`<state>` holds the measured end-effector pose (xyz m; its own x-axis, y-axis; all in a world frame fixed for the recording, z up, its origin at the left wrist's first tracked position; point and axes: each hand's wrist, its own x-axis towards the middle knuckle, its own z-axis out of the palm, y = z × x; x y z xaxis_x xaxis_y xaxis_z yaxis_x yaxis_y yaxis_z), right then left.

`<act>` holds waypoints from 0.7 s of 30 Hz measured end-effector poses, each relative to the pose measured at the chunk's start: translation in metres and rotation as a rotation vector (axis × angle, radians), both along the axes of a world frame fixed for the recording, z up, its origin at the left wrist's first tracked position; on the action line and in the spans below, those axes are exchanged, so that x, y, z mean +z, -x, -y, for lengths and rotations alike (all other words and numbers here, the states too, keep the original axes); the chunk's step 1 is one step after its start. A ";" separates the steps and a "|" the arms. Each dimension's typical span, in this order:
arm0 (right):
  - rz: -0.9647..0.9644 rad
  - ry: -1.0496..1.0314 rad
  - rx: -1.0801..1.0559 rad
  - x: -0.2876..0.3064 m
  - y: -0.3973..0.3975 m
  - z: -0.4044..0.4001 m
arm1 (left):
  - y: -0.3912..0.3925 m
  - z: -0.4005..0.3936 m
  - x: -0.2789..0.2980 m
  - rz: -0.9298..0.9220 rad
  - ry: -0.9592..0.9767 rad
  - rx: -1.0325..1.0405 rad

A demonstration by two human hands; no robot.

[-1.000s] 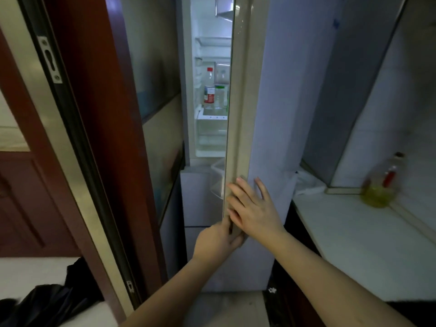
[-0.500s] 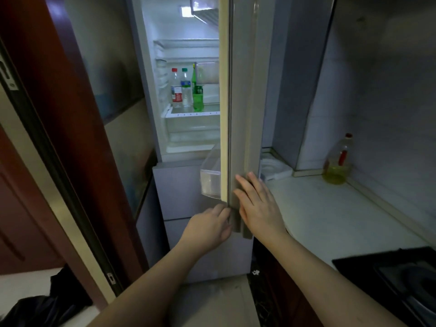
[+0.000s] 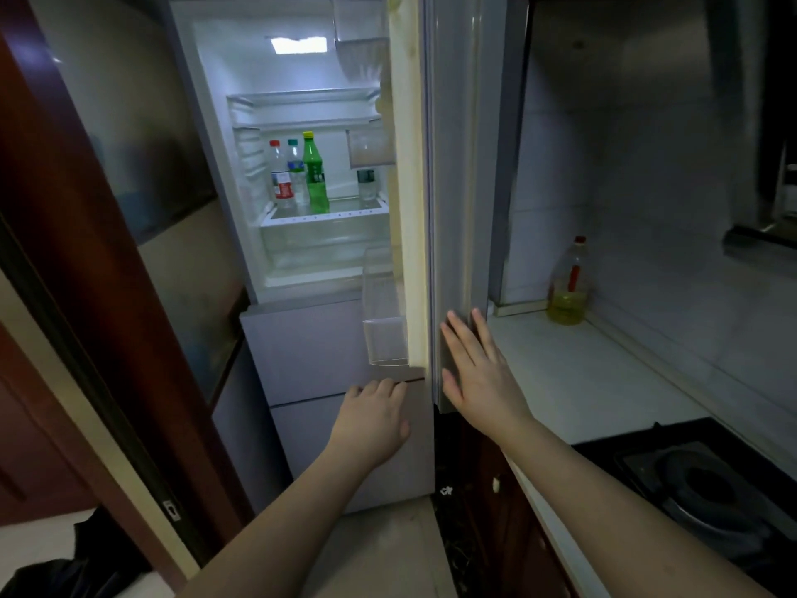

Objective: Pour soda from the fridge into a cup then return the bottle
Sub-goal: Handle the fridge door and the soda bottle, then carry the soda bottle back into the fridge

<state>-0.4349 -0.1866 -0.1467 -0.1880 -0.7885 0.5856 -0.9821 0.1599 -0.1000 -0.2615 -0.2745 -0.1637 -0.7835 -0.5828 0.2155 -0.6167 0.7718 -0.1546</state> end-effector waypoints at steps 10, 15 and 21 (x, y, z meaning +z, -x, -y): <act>0.065 -0.106 -0.047 0.010 0.036 -0.034 | 0.023 -0.038 0.009 0.035 -0.004 0.002; 0.081 -0.133 -0.067 0.017 0.044 -0.046 | 0.032 -0.050 0.014 0.049 -0.014 -0.013; 0.086 -0.225 -0.109 0.029 0.053 -0.059 | 0.040 -0.063 0.017 0.039 -0.019 -0.032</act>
